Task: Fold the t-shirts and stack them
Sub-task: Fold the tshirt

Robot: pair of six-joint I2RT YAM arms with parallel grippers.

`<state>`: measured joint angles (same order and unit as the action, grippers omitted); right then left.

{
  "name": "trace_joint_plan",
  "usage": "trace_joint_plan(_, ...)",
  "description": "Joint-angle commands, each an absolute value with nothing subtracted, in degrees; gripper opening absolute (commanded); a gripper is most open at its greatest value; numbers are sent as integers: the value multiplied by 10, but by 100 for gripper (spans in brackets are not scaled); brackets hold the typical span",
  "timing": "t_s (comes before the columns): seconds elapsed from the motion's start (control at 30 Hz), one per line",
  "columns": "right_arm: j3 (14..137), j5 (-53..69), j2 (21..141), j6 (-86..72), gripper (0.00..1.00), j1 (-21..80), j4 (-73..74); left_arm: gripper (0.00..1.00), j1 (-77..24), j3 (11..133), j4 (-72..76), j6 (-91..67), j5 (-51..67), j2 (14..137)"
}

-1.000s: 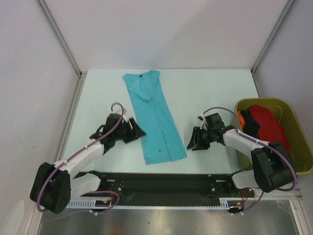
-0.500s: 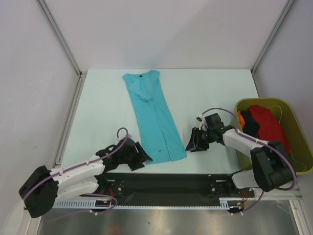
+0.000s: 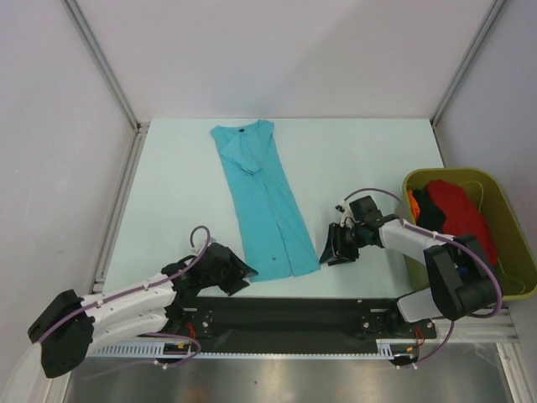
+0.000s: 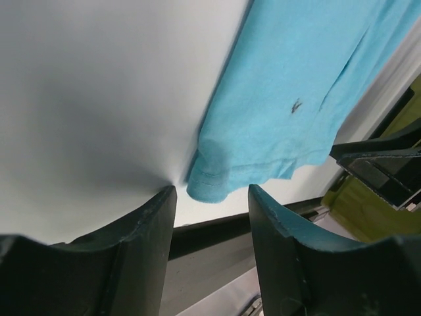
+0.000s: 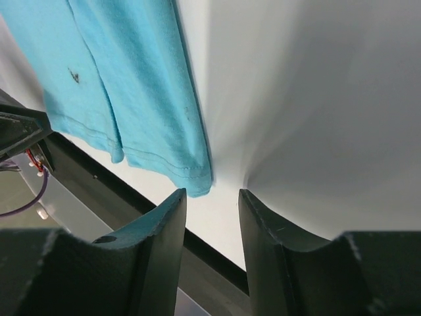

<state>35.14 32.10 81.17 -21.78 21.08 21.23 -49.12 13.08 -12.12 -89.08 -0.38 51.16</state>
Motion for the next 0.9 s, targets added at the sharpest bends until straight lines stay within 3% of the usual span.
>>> trace_joint_plan(0.0,364,344,832,-221,44,211,193,54,-495,111,-163,-906,-49,512)
trace_joint_plan(0.33,373,333,884,-220,44,226,175,42,-493,115,-126,-886,-48,565)
trace_joint_plan(0.53,368,328,891,-212,44,228,176,23,-490,121,-113,-866,-49,576)
trace_joint_plan(0.67,367,325,904,-206,43,231,174,20,-490,121,-112,-858,-43,578)
trace_joint_plan(0.73,363,323,908,-208,40,232,169,4,-490,120,-114,-857,-41,578)
trace_joint_plan(0.77,361,326,911,-210,39,233,165,0,-490,120,-121,-859,-40,577)
trace_joint_plan(0.87,352,332,914,-215,16,242,153,0,-490,115,-133,-854,-39,571)
